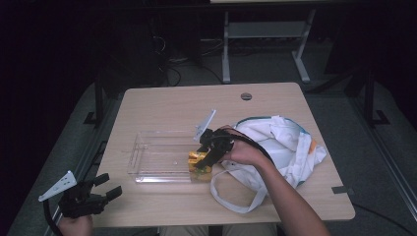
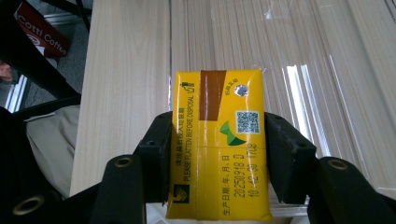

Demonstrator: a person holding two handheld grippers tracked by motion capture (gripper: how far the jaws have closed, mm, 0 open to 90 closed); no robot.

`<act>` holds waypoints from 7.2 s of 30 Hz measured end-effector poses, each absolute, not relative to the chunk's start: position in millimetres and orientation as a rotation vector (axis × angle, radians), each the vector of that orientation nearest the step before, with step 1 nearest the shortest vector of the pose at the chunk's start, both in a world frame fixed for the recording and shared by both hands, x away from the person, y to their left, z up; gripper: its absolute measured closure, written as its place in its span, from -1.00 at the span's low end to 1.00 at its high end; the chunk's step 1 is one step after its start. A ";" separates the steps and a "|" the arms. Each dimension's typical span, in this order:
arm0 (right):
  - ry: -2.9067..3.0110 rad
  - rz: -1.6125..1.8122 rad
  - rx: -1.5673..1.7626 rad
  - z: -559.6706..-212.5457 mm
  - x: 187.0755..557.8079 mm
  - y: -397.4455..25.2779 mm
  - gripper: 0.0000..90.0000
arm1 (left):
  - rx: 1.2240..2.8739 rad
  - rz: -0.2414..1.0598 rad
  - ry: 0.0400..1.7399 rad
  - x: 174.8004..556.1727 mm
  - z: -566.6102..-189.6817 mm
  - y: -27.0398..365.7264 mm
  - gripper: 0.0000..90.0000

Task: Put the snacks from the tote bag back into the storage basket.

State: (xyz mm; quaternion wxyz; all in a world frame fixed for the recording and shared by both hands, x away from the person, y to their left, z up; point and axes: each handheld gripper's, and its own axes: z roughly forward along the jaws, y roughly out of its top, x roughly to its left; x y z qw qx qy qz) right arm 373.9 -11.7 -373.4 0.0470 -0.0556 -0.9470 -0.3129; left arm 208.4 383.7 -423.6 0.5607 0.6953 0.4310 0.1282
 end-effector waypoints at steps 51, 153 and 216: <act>-2.848 -1.034 -0.249 -356.6 371.5 -29.6 -0.21 | 1.642 0.302 1.015 208.5 -423.3 382.5 -0.72; -2.811 -1.229 -0.706 -350.9 351.5 -177.6 -0.20 | 1.657 0.303 1.021 209.0 -424.4 379.1 -0.72; -2.755 -1.294 -0.949 -398.6 289.2 -262.8 -0.20 | 1.697 0.300 0.996 209.3 -426.6 372.8 -0.72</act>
